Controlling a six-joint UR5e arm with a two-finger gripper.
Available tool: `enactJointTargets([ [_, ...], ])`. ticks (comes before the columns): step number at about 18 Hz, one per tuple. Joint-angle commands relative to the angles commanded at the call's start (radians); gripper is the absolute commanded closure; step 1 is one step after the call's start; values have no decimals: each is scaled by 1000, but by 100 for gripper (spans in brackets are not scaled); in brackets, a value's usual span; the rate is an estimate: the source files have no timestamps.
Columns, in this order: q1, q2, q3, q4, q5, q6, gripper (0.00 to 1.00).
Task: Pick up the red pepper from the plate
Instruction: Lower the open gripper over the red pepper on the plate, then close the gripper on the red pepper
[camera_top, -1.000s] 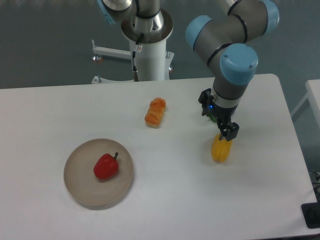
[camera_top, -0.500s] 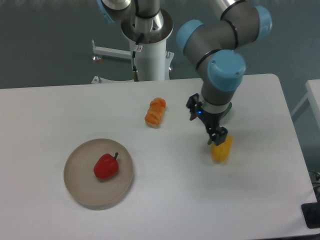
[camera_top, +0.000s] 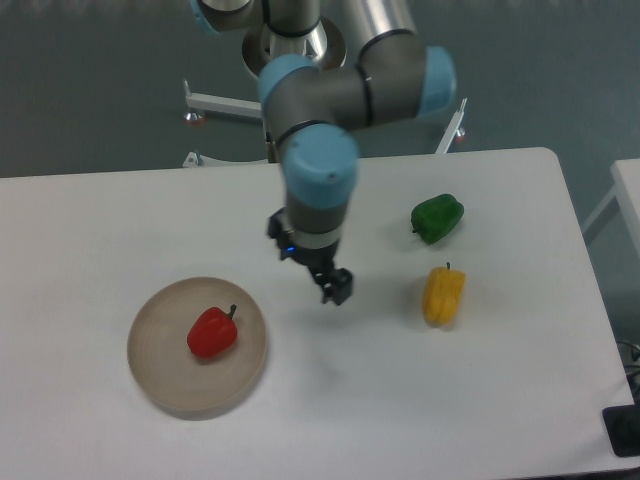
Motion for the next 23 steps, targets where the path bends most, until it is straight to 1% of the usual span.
enactJointTargets([
  [2,-45,-31,0,74,2,-63,0],
  [4,-69,-51,0,98,6,-74,0],
  [7,-95,-80,0,102,11,-72,0],
  [9,-105,-95,-3,128,12,-63,0],
  [10,-111,-106,-6,151,12,-68,0],
  [11,-117,-112,-6,155,14,-68,0],
  [15,-134,-141,-6,155,78,-68,0],
  [18,-143,-152,-17,160,81,-68,0],
  [20,-144,-163,-26,193,80,-59,0],
  [21,-144,-172,-28,201,80,-57,0],
  [23,-144,-174,-29,198,80,-59,41],
])
